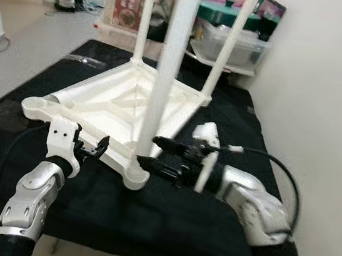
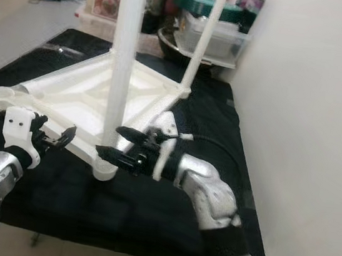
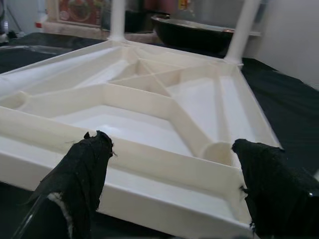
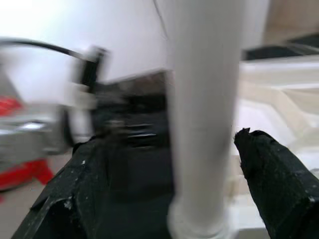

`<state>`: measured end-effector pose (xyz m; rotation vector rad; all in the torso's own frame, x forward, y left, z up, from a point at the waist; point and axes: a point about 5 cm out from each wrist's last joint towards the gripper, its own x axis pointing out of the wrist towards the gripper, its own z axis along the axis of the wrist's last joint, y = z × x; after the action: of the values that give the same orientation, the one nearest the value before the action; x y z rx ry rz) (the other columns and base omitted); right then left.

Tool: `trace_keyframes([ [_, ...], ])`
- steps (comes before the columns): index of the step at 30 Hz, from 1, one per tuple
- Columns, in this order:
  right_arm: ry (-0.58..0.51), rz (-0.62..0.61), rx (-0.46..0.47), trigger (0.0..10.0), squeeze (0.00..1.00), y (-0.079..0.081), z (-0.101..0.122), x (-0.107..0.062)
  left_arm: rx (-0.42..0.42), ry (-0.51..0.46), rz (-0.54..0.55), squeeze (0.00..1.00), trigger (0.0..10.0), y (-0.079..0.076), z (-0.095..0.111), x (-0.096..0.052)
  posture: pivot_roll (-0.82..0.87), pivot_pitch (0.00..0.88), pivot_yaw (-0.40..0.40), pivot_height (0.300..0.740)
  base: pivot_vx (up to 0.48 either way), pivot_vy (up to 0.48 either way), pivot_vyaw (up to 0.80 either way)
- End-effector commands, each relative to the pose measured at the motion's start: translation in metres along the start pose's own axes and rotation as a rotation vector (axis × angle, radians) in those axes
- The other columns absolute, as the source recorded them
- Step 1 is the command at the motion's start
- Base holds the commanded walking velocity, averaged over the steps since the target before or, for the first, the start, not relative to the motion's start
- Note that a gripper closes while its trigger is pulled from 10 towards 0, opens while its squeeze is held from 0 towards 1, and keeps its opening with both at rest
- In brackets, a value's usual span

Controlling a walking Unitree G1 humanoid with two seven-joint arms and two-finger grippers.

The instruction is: Building children table

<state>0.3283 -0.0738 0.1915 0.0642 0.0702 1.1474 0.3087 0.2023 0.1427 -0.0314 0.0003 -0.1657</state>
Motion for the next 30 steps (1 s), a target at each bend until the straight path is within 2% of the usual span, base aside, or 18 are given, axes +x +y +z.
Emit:
trace_keyframes([
  [1, 0.019, -0.044, -0.019, 10.0, 0.00, -0.008, -0.003, -0.002, 0.007, 0.006, 0.000, 0.00, 10.0, -0.001, -0.003, -0.001, 0.15, 0.000, -0.201, 0.740, 0.000, 0.000, 0.00],
  [6, 0.033, -0.081, -0.022, 10.0, 0.00, -0.013, -0.004, -0.003, 0.006, 0.005, 0.002, 0.00, 10.0, -0.002, -0.003, -0.002, 0.15, 0.000, -0.205, 0.740, 0.000, 0.000, 0.00],
  [8, 0.048, -0.047, -0.030, 10.0, 0.00, -0.010, -0.005, -0.008, 0.005, 0.005, -0.001, 0.00, 10.0, -0.002, -0.004, -0.003, 0.15, 0.000, -0.203, 0.740, 0.000, 0.000, 0.00],
  [15, -0.025, -0.054, -0.035, 10.0, 0.00, -0.016, -0.003, -0.010, 0.001, 0.005, -0.008, 0.00, 10.0, -0.001, -0.004, -0.001, 0.14, 0.000, -0.189, 0.740, 0.000, 0.000, 0.00],
  [18, -0.136, -0.063, 0.029, 10.0, 0.00, -0.016, 0.012, 0.005, -0.001, 0.006, -0.012, 0.00, 10.0, -0.001, -0.004, 0.001, 0.14, 0.000, -0.185, 0.740, 0.000, 0.000, 0.00],
  [19, -0.136, -0.063, 0.029, 10.0, 0.00, -0.016, 0.012, 0.005, -0.001, 0.006, -0.012, 0.00, 10.0, -0.001, -0.004, 0.001, 0.14, 0.000, -0.185, 0.740, 0.000, 0.000, 0.00],
  [20, -0.161, -0.063, 0.036, 10.0, 0.00, -0.013, 0.017, 0.017, 0.002, 0.007, -0.013, 0.00, 10.0, -0.001, -0.004, 0.001, 0.14, 0.000, -0.185, 0.740, 0.000, 0.000, 0.00],
  [23, -0.158, -0.070, 0.031, 10.0, 0.00, -0.011, 0.015, 0.026, 0.005, 0.007, -0.012, 0.00, 10.0, -0.001, -0.004, 0.000, 0.15, 0.000, -0.193, 0.740, 0.000, 0.000, 0.00],
  [26, -0.149, -0.074, 0.030, 10.0, 0.00, -0.011, 0.013, 0.027, 0.005, 0.007, -0.012, 0.00, 10.0, -0.001, -0.004, 0.000, 0.15, 0.000, -0.193, 0.740, 0.000, 0.000, 0.00],
  [27, -0.140, -0.095, 0.025, 8.1, 0.00, -0.013, 0.011, 0.029, 0.005, 0.007, -0.011, 0.00, 10.0, -0.001, -0.004, -0.001, 0.16, 0.000, -0.197, 0.740, 0.000, 0.000, 0.00],
  [28, -0.140, -0.095, 0.025, 8.1, 0.00, -0.013, 0.011, 0.029, 0.005, 0.007, -0.011, 0.00, 10.0, -0.001, -0.004, -0.001, 0.16, 0.000, -0.197, 0.740, 0.000, 0.000, 0.00],
  [29, -0.130, -0.116, 0.032, 0.0, 0.00, -0.015, 0.009, 0.030, 0.004, 0.006, -0.010, 0.00, 10.0, -0.001, -0.004, -0.001, 0.15, 0.000, -0.195, 0.740, 0.000, 0.000, 0.00],
  [30, -0.128, -0.120, 0.033, 0.0, 0.00, -0.016, 0.009, 0.031, 0.004, 0.005, -0.010, 0.00, 10.0, -0.001, -0.004, -0.001, 0.15, 0.000, -0.195, 0.740, 0.000, 0.000, 0.00],
])
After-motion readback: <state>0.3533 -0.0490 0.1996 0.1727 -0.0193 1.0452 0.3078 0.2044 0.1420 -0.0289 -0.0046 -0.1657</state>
